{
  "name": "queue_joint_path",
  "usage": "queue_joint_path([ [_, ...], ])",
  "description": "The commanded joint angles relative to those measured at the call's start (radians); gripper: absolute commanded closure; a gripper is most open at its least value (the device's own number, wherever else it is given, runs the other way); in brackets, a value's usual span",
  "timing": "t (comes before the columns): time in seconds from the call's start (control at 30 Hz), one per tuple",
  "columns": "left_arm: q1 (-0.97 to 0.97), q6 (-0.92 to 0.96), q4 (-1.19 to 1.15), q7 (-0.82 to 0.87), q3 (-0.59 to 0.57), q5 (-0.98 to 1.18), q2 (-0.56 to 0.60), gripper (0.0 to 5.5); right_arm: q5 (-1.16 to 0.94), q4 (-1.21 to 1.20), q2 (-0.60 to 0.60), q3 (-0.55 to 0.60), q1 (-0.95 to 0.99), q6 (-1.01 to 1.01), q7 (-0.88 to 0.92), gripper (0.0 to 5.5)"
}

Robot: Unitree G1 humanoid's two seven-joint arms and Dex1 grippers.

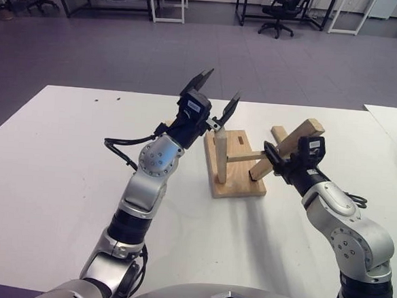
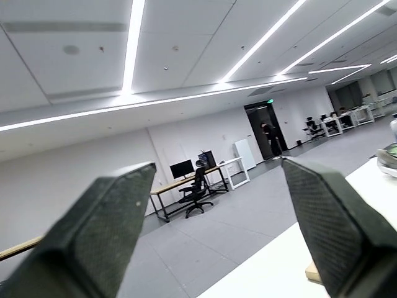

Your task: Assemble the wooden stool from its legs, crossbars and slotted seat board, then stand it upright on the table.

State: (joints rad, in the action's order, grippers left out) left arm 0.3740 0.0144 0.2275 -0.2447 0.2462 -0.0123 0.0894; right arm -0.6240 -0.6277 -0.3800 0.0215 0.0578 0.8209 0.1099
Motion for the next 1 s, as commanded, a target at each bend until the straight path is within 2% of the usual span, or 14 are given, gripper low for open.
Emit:
queue_joint_path([
  [0.03,-0.055,0.049,-0.06,-0.022,0.106,-0.038,-0.03,1.75,-0.002,0.057,-0.003,-0.08,-0.036,0.114,-0.053,1.57],
  [0.1,-0.061,0.051,-0.049,-0.018,0.104,-0.035,-0.027,1.75,0.024,0.085,-0.025,-0.092,-0.055,0.141,-0.064,1.3],
  [0.37,-0.051,0.047,-0.059,0.006,0.099,-0.041,-0.044,1.75,0.027,-0.065,-0.041,-0.184,0.008,0.056,-0.206,1.3],
  [0.67,-0.058,0.042,-0.051,0.014,0.112,-0.034,-0.036,1.75,0.041,-0.068,-0.078,-0.194,-0.013,0.003,-0.291,1.3],
  [0.73,-0.071,0.047,-0.002,-0.011,0.087,0.005,-0.015,1.75,-0.012,-0.074,-0.053,-0.09,-0.001,-0.05,-0.306,1.3],
  [0.83,0.018,0.095,0.087,-0.045,-0.047,0.084,0.056,1.75,-0.166,-0.064,-0.055,0.145,0.063,-0.112,-0.354,1.3],
  [0.93,0.208,0.165,0.112,-0.068,-0.18,0.167,0.118,1.75,-0.391,-0.045,-0.122,0.332,0.159,-0.123,-0.419,1.3],
  [1.0,0.295,0.208,0.118,-0.104,-0.217,0.211,0.149,1.75,-0.527,-0.003,-0.18,0.4,0.26,-0.112,-0.429,1.3],
])
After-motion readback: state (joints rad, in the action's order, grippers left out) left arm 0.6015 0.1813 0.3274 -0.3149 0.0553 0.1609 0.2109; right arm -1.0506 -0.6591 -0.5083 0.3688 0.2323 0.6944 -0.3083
